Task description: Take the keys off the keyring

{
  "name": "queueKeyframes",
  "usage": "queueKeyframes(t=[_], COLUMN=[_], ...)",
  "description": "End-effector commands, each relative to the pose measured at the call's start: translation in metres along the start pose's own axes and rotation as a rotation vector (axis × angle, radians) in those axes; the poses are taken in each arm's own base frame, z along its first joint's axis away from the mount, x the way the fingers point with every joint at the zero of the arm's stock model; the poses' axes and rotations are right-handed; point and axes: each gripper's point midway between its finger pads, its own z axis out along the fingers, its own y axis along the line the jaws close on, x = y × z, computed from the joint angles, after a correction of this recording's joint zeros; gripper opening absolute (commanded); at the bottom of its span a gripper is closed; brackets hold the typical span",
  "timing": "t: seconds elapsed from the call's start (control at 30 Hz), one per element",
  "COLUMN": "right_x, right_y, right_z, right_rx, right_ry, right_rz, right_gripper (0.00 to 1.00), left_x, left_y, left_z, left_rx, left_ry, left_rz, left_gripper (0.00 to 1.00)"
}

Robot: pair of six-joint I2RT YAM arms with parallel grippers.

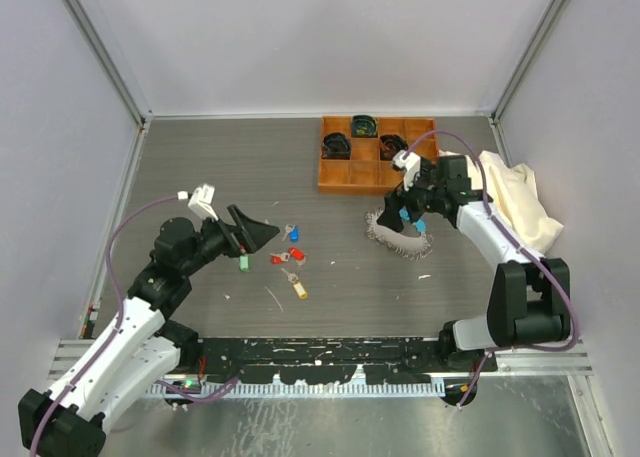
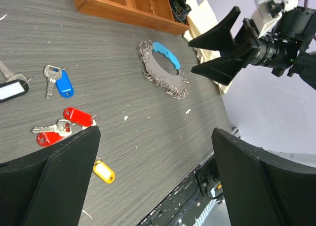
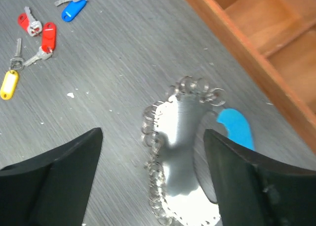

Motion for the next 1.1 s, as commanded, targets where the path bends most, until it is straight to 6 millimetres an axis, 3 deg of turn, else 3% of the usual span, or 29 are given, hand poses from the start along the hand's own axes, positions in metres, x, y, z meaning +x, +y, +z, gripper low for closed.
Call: queueKeyframes(t=[0.0,0.13,0.23,0.33,0.47,0.57,0.8,1.07], right_x=[-0.047,-0.074,-0.103,-0.14,-0.168,-0.182,-0.213,-0.231], right_y=[-0.018,-0.043,-0.06,-0.03,0.017,0.041,0.069,0.092], right_z=[-0.051,-0.101,-0.152,-0.182,-0.208,-0.228,-0.279,-0.299], right_rx=[0.114,0.345,0.606,0.574,0.47,0.465,0.537,0.486], right_ry=[-0.143,-0.204,-0.275,-0.36,-0.421,-0.493,-0.663,-0.739], right_rz=[-0.126,-0.097,0.018,0.022,0.014,0.022,0.115,0.143], right_gripper=[0.98,1.0,1.0,1.0,1.0,1.0,1.0,1.0], left_x=[-0.032,-0.052,-0.073,-0.089,-0.105,-0.11,-0.116,-0.119], left_y=[-0.032,-0.05,-0.075,-0.092,-0.116,-0.128,-0.151,-0.169], left_z=[-0.007,-0.014,-0.025,-0.035,-0.052,-0.067,-0.096,-0.118], left_rx=[0.029,-0.01,-0.009,-0.008,0.021,0.038,0.098,0.145], left_ry=[-0.032,-0.001,0.014,-0.003,-0.044,-0.063,-0.116,-0.154], left_rz=[0.068,0.149,0.217,0.244,0.27,0.289,0.312,0.333], left_gripper=[0.98,0.98,0.98,0.98,0.98,0.98,0.98,0.98])
